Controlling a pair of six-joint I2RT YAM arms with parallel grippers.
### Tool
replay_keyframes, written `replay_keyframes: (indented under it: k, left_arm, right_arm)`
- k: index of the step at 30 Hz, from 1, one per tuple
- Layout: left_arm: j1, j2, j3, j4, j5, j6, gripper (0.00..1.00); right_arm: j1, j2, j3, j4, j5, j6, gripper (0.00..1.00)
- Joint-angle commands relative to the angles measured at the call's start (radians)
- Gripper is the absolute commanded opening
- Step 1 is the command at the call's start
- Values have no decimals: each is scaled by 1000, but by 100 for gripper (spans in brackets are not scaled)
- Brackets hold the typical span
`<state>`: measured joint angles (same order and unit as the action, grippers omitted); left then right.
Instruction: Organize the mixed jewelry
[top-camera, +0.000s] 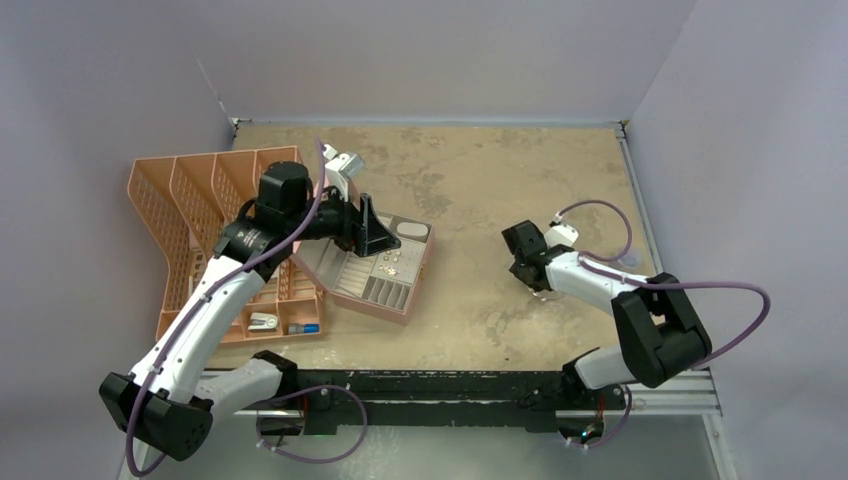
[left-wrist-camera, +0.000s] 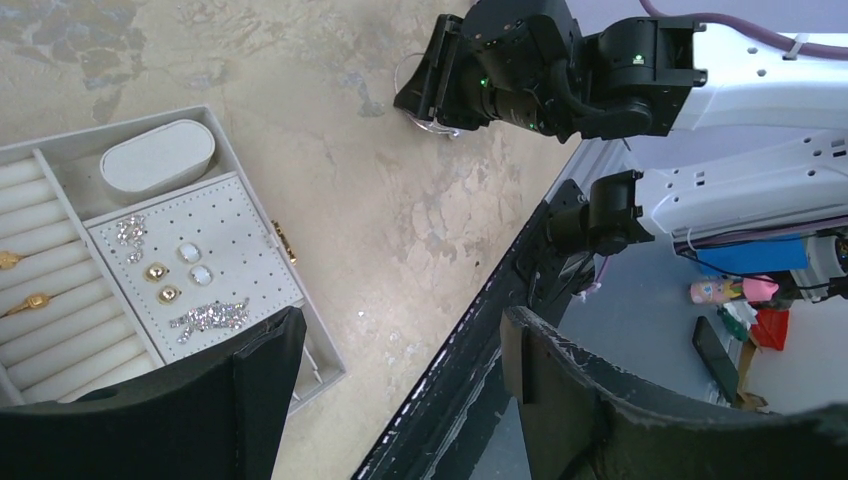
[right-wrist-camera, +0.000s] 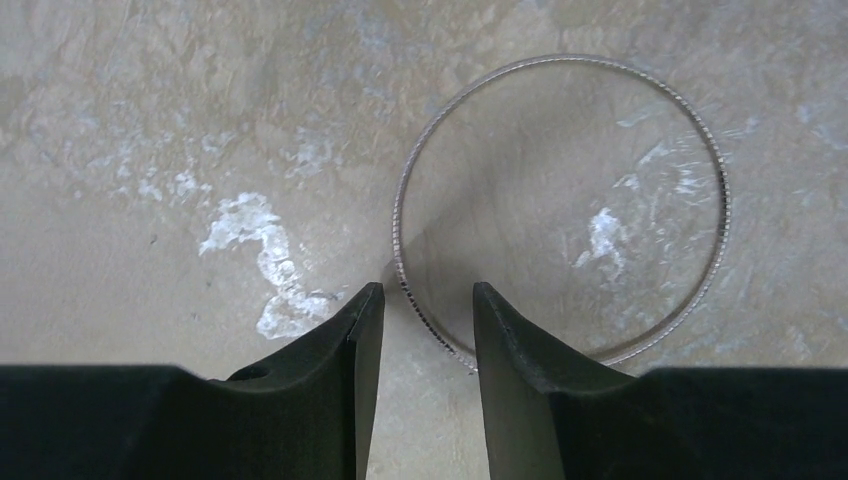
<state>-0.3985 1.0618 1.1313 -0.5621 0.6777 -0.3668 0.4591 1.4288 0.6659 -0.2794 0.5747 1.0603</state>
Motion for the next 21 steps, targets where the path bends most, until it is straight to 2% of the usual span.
replay_keyframes:
  k: [1, 6, 15, 21]
  left_arm:
    - [3, -12, -26, 73, 30, -7, 71]
    - [4, 1, -51, 103, 37, -6, 71]
    - [4, 10, -98, 131, 31, -2, 71]
    - [4, 7, -145, 167, 21, -28, 70]
  right_arm:
    - [-1, -2, 22, 24, -88, -56, 40]
    - [-1, -7, 31, 4, -153, -85, 37]
    - [0, 43, 56, -6, -248, -181, 16]
    - [16, 42, 92, -29, -358, -223, 14]
